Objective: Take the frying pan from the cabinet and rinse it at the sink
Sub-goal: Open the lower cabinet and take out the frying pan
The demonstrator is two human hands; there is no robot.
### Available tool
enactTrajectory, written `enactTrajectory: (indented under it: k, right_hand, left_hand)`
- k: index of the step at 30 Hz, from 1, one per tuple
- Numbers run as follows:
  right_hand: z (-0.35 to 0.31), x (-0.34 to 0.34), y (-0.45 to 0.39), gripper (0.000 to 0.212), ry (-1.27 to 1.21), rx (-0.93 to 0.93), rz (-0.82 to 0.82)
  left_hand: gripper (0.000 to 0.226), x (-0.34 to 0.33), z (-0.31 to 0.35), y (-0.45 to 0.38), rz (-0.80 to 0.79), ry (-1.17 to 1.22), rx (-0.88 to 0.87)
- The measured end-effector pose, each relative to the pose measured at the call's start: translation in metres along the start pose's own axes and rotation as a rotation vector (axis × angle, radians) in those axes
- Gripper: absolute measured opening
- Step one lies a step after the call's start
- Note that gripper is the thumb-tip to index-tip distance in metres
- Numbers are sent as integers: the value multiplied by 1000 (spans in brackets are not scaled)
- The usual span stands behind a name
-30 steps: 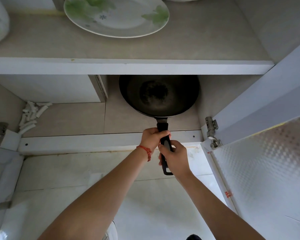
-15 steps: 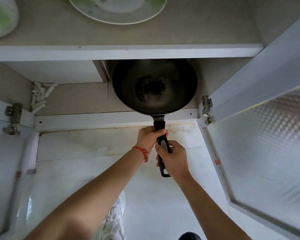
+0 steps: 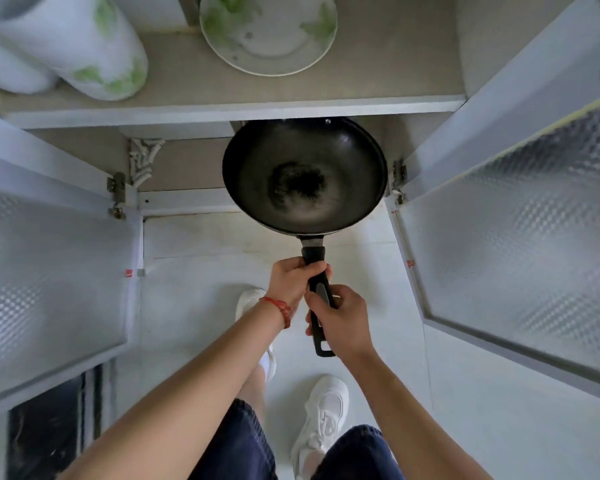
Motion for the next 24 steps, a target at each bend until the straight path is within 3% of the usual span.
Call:
enactTrajectory:
  k: [6,13,24]
  right_hand:
    - [-21,23,86,19,12,-26,-14]
    - [-44,43,191,16,-87,-120,17]
    - [-44,28,326,21,-334,-245,241]
  left_hand:
    - [8,9,7,91,65,-5,72]
    - [10,17,26,199,37,-115,100]
    - [20,50,38,307,-164,-488,130]
Point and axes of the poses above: each hand's wrist, its own y-axis away from the middle knuckle, its own x-axis out of the back of the hand, z = x × y, the point moved 2 cm from there along -y, towards the middle knuckle, and after that the axes turned 7 degrees about z, right-handed, at the moved point
